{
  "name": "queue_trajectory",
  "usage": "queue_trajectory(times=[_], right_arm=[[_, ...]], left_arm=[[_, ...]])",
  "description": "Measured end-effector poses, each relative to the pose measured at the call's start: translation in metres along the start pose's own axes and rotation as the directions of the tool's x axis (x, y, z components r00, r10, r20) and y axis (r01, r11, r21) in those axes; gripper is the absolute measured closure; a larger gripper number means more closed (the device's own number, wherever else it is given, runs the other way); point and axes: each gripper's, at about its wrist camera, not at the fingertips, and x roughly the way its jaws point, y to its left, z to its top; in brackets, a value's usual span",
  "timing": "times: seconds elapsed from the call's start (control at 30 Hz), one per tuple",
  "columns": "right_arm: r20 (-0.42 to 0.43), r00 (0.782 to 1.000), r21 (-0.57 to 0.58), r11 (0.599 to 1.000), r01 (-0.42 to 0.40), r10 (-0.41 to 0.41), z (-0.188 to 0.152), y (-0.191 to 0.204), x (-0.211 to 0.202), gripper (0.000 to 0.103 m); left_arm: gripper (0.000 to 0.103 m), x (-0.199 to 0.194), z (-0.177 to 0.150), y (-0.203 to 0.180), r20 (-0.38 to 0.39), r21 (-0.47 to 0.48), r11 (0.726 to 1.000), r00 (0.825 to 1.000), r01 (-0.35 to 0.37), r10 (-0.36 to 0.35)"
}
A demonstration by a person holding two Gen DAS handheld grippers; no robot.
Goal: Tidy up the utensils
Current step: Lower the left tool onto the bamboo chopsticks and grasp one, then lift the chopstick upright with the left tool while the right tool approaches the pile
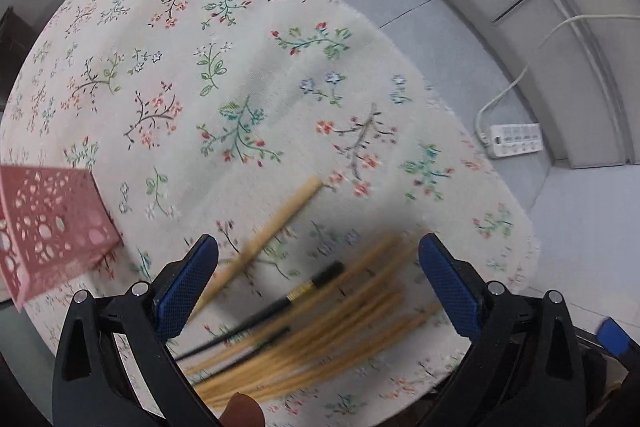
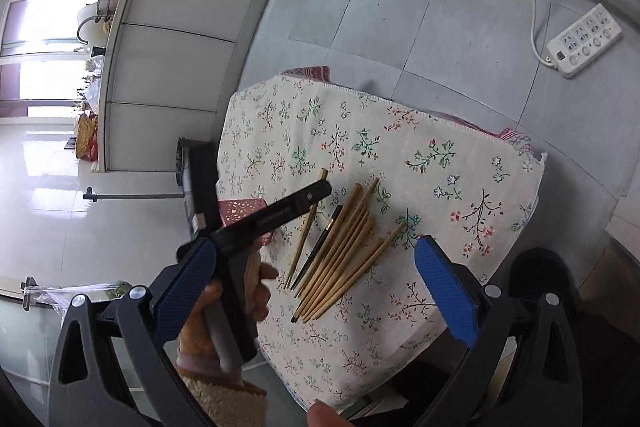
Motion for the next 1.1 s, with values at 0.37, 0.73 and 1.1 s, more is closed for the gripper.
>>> queue_trajectory(times=[0.37,0.73,1.1], right_arm=[[0.069,0.985,-0.067,0.985,0.160,-0.155,0.006,0.002,0.006,0.006],[0.070,0.965,-0.105,0.960,0.259,-0.253,0.001,0.002,0.020,0.006],[-0.038,0.960,-0.072,0.959,0.275,-0.278,-0.008,-0.005,0.055,0.006]], left_arm=[[0.039,0.028,0.009,-0.002,-0.032,0.069,0.997,0.998,-0.045,0.047],[0.085,0.019,-0.007,0.002,0.043,0.077,0.995,0.997,-0.059,0.056],[0.094,-0.042,-0.067,0.033,0.358,0.052,0.993,0.930,-0.105,0.080]])
